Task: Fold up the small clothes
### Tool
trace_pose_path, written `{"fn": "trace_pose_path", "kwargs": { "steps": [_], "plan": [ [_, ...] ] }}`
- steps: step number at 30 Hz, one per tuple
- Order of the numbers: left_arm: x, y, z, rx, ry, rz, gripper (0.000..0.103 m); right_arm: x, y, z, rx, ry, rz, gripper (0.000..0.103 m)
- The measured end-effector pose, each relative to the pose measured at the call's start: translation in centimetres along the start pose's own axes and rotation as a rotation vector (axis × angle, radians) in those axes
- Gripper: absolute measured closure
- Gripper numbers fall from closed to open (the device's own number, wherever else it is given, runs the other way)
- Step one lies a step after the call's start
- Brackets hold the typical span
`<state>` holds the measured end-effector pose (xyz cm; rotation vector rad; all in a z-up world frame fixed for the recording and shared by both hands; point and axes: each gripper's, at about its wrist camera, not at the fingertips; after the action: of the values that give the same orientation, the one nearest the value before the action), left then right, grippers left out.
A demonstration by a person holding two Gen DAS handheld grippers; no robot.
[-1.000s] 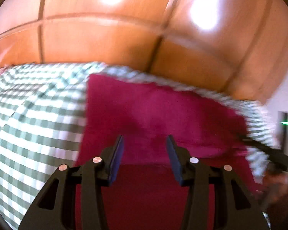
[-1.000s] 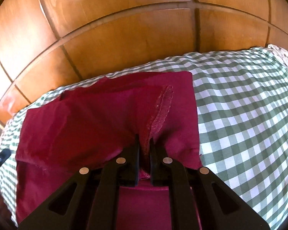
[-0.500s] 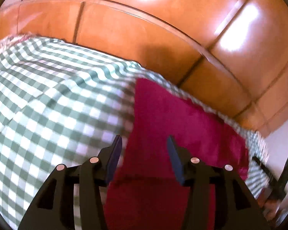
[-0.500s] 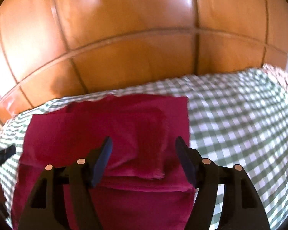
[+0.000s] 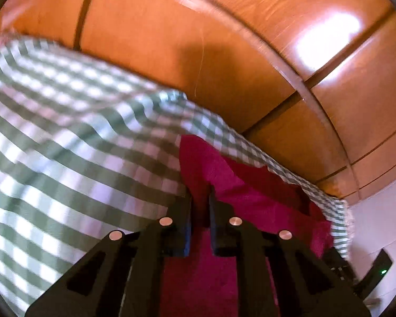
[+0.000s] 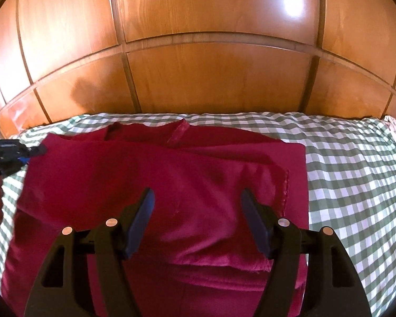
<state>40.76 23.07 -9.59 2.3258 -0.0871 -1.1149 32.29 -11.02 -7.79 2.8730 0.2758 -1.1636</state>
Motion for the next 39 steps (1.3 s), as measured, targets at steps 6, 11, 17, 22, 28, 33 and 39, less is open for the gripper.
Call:
{"fn": "trace_pose_path", "kwargs": {
  "steps": [6, 11, 17, 22, 28, 33, 39],
  "plan": [
    [2.5, 0.4, 1.2, 0.154, 0.002, -0.261, 0.086, 3.2, -2.0, 2.3, -0.067, -0.046, 0.069, 0.025],
    [-0.4, 3.2, 2.2, 0.199, 0.117, -0.383, 0.062, 3.1, -1.7, 2.4, -0.042, -0.044, 0.052, 0.023],
    [-0.4, 6.3, 7.5, 0.377, 0.066, -0.311, 0.062, 2.9, -1.8, 2.5, -0.044, -0.039, 0.054, 0.023],
    [1.3, 4.8, 8.8, 0.372, 0.072, -0.333, 0.057, 3.1, -1.5, 2.5, -0.033, -0.036, 0.039, 0.022],
    [0.9, 4.7, 9.2, 0.371, 0.083, -0.330, 0.057, 3.1, -1.4, 2.5, -0.021, -0.034, 0.028, 0.021],
    [1.0, 4.7, 9.2, 0.370, 0.092, -0.331, 0.055, 3.1, -1.4, 2.5, -0.018, -0.035, 0.026, 0.021],
    [0.6, 4.7, 9.3, 0.363, 0.097, -0.330, 0.052, 3.1, -1.4, 2.4, -0.018, -0.035, 0.027, 0.020]
  ]
}}
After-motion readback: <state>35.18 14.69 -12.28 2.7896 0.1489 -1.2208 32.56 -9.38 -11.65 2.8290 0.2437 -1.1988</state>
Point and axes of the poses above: each gripper's, at about its wrist camera, not at the fingertips, and x roughly the way its jaws point, y to its right, z to its underside
